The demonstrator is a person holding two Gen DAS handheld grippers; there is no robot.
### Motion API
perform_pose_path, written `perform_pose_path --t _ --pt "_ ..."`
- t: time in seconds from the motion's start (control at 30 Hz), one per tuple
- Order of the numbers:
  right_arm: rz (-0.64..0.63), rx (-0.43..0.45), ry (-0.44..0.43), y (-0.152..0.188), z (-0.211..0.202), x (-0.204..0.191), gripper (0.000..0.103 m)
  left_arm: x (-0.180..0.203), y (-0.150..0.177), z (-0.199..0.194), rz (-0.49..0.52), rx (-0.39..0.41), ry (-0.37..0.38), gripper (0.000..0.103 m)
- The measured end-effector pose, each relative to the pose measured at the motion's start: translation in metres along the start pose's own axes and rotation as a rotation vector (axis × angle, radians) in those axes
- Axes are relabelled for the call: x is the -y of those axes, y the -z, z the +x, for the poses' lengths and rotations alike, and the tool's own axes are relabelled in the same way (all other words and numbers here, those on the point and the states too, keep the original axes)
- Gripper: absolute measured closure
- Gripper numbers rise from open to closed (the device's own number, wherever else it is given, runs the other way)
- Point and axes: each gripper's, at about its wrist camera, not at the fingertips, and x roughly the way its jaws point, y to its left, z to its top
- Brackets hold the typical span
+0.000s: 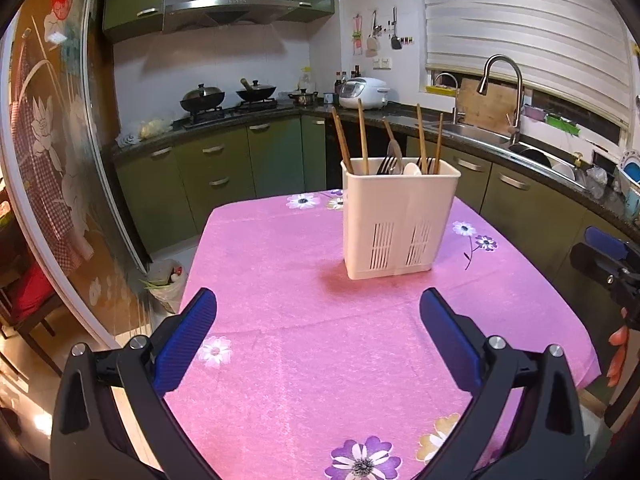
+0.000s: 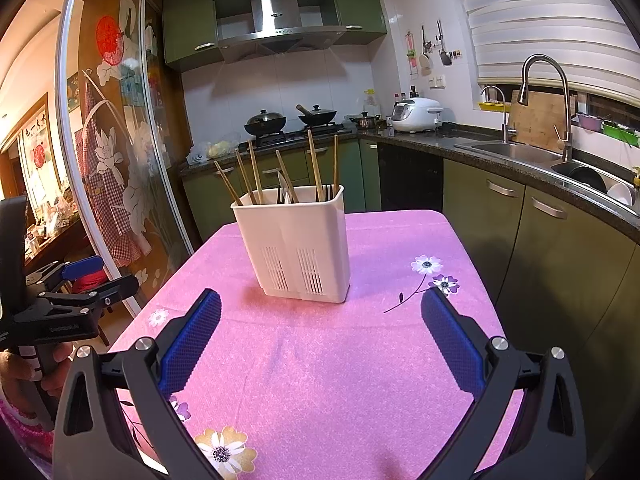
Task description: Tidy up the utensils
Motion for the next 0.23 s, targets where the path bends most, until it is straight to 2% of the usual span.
perform_pose_path --t 0.23 --pt "0.0 0.001 0.003 -0.0008 0.0003 0.0012 0.004 -0.0019 0.0012 0.0052 -0.004 -0.026 -0.002 0.006"
